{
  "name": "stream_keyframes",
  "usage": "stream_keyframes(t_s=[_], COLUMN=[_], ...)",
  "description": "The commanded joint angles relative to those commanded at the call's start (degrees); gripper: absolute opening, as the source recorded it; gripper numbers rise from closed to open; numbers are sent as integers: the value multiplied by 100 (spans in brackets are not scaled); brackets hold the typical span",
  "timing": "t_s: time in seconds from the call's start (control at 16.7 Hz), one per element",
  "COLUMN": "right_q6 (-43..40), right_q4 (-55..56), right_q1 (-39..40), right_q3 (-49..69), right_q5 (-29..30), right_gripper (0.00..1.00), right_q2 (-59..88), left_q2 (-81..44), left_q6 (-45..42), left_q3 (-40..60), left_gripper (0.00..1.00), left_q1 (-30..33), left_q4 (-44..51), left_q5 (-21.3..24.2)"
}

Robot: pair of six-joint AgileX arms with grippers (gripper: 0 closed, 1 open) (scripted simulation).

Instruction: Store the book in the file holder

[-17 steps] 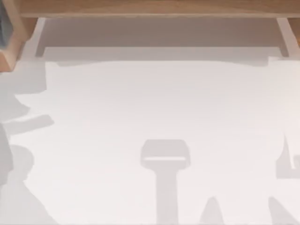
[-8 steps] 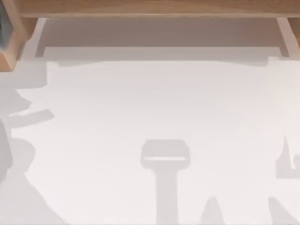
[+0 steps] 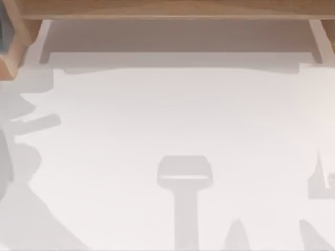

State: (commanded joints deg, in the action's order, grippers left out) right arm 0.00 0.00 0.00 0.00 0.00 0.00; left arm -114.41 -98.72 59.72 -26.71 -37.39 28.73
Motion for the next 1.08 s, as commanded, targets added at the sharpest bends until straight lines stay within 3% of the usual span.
stream_keyframes(t_s=[0.72, 1.08], right_q6=[0, 0], right_q4=[0, 0], right_q1=[0, 0], right_q3=[0, 0], right_q5=[0, 0], right_gripper=[100, 100], right_q2=[0, 0], left_q2=[0, 0], left_q6=[0, 0], left_q3=[0, 0], left_gripper=[98, 100], left_q1=[0, 0], left_q4=[0, 0], left_q5=[0, 0])
